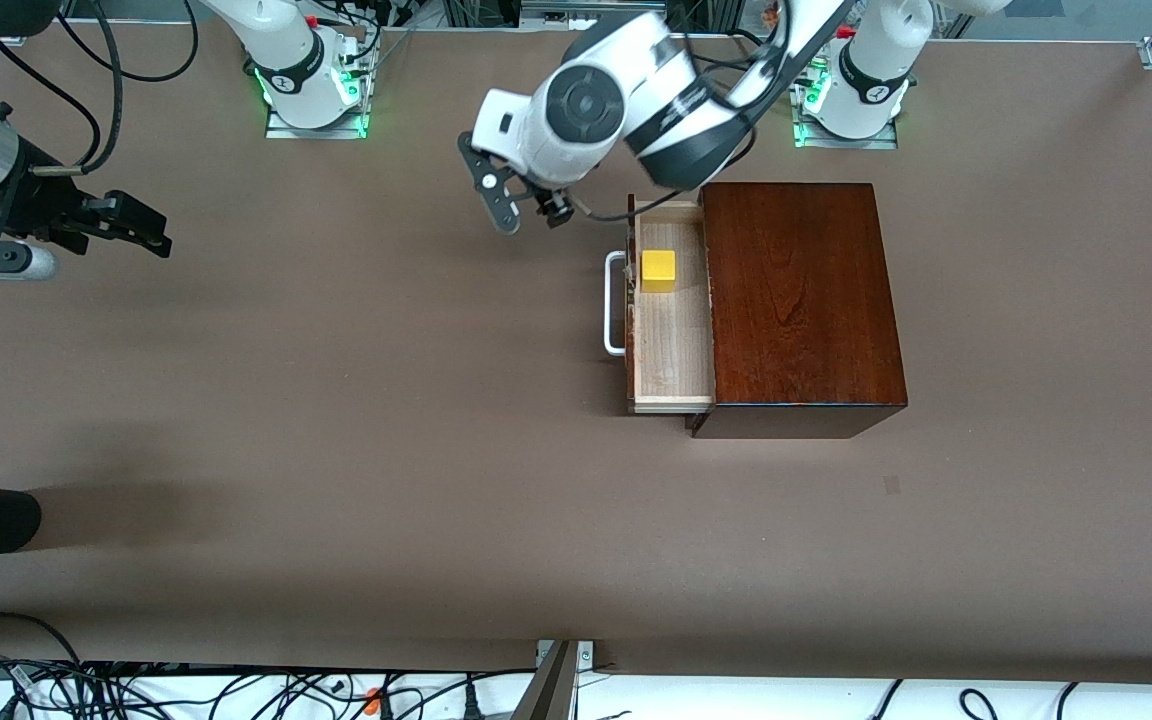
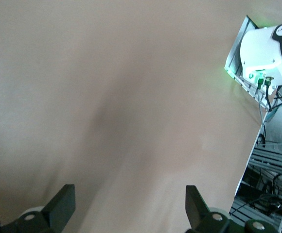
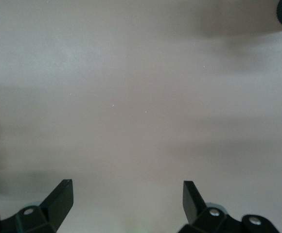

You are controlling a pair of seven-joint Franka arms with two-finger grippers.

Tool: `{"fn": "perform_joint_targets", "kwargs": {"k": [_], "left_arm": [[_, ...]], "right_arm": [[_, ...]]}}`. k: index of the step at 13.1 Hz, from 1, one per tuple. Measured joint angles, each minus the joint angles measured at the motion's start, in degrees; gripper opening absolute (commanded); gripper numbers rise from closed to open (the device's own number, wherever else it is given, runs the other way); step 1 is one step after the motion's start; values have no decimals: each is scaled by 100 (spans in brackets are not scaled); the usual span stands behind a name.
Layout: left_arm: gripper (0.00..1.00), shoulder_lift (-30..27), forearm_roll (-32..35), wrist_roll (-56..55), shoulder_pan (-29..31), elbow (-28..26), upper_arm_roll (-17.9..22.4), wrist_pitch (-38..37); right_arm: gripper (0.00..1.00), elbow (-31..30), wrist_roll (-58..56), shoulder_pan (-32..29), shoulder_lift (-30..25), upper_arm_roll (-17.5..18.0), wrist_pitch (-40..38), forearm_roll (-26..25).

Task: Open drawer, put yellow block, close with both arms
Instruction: 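Move the left gripper to the drawer front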

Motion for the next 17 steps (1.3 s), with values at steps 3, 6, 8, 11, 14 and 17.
{"fn": "perform_joint_targets", "kwargs": {"k": [3, 6, 8, 11, 14, 17], "left_arm": [[100, 304, 622, 1182, -47, 180, 1, -1], [100, 384, 1091, 2140, -38, 179, 37, -22], [100, 498, 1192, 2330, -36, 173, 59, -37], [100, 658, 1370, 2413, -27, 156, 80, -43], [100, 762, 1458, 2460, 1, 154, 115, -43], [100, 791, 1596, 2571, 84, 153, 140, -53]], "right_arm": [[100, 69, -4, 7, 78, 34, -1, -121], [100, 85, -4, 6, 98, 35, 0, -136], [100, 90, -4, 6, 134, 35, 5, -144], [100, 91, -4, 3, 162, 33, 71, -170], [100, 91, -4, 7, 170, 38, 176, -170], [100, 92, -4, 10, 184, 50, 254, -170]]}}
